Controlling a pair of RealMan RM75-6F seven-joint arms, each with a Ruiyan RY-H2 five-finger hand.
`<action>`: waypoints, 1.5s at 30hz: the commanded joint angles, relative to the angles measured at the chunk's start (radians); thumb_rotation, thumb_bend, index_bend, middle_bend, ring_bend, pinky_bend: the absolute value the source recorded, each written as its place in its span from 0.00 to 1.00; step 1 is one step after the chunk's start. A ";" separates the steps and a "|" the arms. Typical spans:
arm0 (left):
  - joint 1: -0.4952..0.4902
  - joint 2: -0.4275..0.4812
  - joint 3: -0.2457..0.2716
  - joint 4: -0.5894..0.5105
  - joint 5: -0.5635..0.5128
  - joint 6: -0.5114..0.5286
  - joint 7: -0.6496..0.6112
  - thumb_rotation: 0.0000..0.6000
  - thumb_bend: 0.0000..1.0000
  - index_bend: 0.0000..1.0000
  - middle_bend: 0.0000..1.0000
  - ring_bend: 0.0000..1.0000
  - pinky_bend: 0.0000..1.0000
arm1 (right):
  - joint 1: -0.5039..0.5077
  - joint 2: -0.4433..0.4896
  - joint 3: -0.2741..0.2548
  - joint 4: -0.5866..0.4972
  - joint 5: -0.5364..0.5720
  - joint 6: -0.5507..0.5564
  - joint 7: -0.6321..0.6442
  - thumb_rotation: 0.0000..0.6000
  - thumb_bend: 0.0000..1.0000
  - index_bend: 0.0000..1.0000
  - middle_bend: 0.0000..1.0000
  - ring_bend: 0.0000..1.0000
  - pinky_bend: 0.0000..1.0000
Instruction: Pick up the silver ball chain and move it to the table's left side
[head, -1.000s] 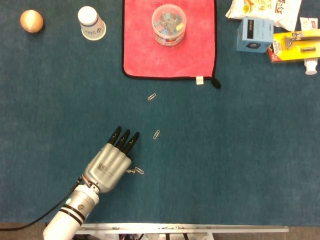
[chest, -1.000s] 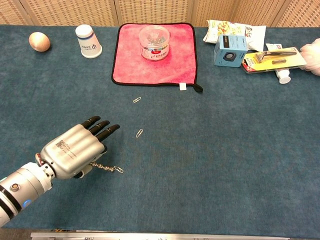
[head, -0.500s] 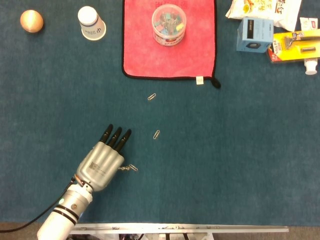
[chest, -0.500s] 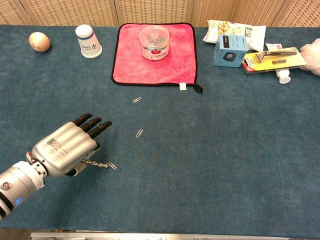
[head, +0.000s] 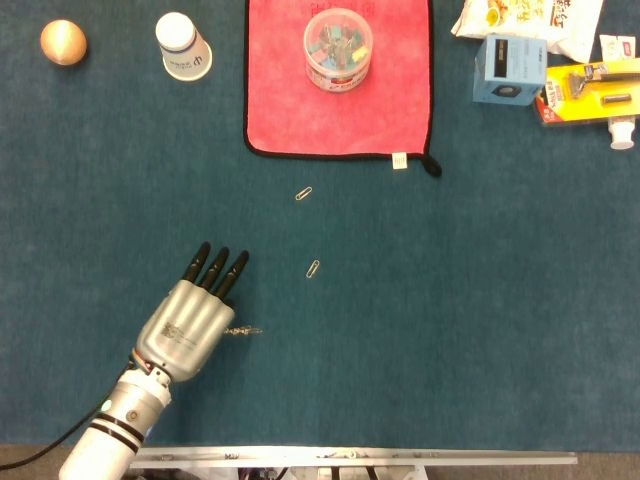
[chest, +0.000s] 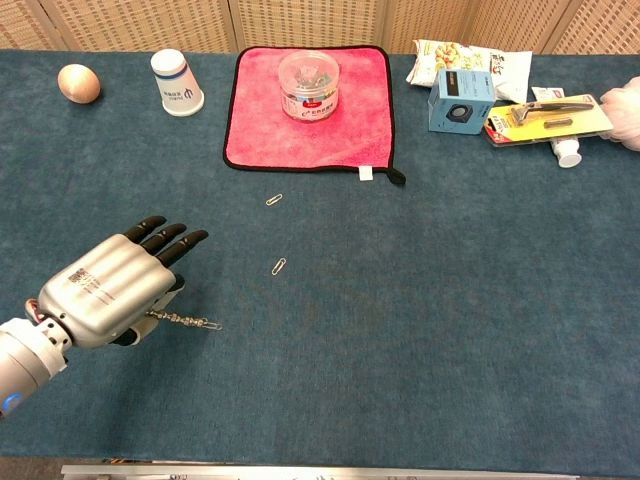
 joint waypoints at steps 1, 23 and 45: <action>0.008 0.014 0.003 -0.006 0.009 0.011 -0.009 1.00 0.35 0.57 0.00 0.00 0.06 | 0.000 0.000 0.000 0.000 -0.001 0.000 -0.001 1.00 0.00 0.08 0.08 0.00 0.00; 0.074 0.144 -0.020 -0.032 0.042 0.114 -0.061 1.00 0.35 0.57 0.00 0.00 0.06 | -0.001 -0.002 -0.002 0.000 -0.006 0.005 -0.004 1.00 0.00 0.08 0.08 0.00 0.00; 0.074 0.206 -0.149 0.034 -0.089 0.102 -0.183 1.00 0.35 0.55 0.00 0.00 0.06 | 0.003 0.000 -0.002 -0.007 0.000 -0.008 -0.009 1.00 0.00 0.08 0.08 0.00 0.00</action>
